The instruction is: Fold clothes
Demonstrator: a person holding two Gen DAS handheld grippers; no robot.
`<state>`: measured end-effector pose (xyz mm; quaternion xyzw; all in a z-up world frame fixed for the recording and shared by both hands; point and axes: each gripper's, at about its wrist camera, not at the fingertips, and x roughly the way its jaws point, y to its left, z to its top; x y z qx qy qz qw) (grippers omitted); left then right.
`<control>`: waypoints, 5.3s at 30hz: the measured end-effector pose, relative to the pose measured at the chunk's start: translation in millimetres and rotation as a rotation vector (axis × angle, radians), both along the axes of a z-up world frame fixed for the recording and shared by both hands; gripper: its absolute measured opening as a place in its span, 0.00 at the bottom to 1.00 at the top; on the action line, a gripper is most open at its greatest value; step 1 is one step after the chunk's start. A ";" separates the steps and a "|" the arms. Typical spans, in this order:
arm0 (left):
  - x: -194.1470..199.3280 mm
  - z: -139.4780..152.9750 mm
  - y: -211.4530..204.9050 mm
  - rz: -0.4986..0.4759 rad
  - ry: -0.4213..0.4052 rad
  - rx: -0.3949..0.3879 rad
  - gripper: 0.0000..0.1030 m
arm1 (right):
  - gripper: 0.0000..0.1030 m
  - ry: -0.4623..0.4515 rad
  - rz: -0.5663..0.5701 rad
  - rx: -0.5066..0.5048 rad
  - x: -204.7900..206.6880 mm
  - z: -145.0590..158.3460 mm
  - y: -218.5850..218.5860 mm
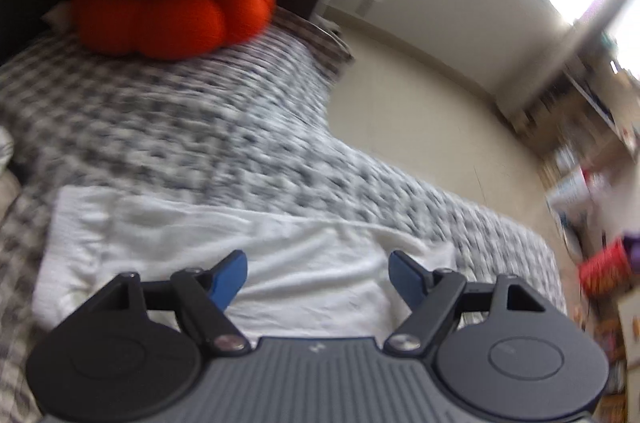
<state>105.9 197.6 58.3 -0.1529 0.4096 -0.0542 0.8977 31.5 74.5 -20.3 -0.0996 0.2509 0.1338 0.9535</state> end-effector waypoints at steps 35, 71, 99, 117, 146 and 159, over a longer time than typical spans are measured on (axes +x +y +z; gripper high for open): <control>52.4 -9.2 -73.3 -0.314 0.061 0.286 0.09 | 0.10 -0.145 -0.024 0.060 -32.1 12.3 21.1; 21.4 -45.5 168.2 0.109 -0.013 0.036 0.05 | 0.09 0.143 0.262 0.287 -21.9 3.8 162.0; -21.0 -31.1 175.4 0.195 -0.087 0.140 0.07 | 0.39 0.245 0.280 0.601 8.4 13.7 49.4; -37.4 -72.7 170.7 0.226 -0.053 0.103 0.11 | 0.36 0.413 0.154 0.617 89.9 -3.3 4.8; -28.5 -68.7 146.7 0.159 -0.138 0.186 0.19 | 0.21 0.394 0.323 0.513 144.3 5.0 49.8; -16.7 -63.6 176.6 0.244 -0.115 0.110 0.19 | 0.18 0.261 0.207 0.375 150.6 -8.6 43.8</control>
